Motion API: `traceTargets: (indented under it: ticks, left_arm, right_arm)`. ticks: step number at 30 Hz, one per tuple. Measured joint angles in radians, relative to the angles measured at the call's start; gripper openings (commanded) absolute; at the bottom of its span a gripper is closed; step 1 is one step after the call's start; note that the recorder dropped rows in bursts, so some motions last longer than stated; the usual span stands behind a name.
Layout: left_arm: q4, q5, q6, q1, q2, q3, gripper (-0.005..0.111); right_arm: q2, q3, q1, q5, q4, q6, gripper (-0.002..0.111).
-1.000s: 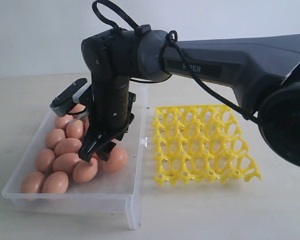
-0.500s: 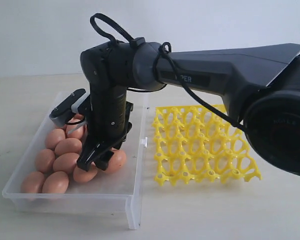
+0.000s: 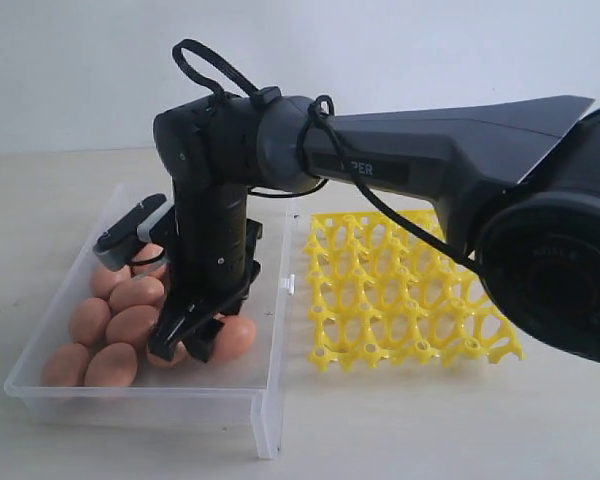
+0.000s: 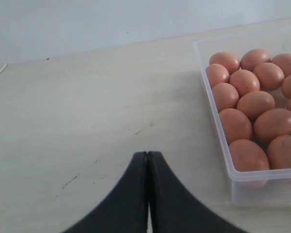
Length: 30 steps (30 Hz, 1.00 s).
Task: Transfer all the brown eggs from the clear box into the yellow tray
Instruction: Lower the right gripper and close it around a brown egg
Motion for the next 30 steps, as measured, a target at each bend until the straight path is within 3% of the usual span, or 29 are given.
traceTargets:
  ticks: [12, 17, 23, 30]
  left_arm:
    - [0.000, 0.000, 0.000, 0.000, 0.000, 0.000, 0.000]
    - [0.000, 0.000, 0.000, 0.000, 0.000, 0.000, 0.000]
    - [0.000, 0.000, 0.000, 0.000, 0.000, 0.000, 0.000]
    - [0.000, 0.000, 0.000, 0.000, 0.000, 0.000, 0.000]
  right_arm:
    - [0.024, 0.021, 0.006, 0.060, 0.009, 0.023, 0.051]
    - [0.024, 0.021, 0.010, 0.060, 0.011, 0.032, 0.024]
    - [0.024, 0.021, 0.012, 0.060, 0.011, 0.036, 0.000]
    - [0.022, 0.021, 0.014, 0.060, 0.013, 0.033, 0.000]
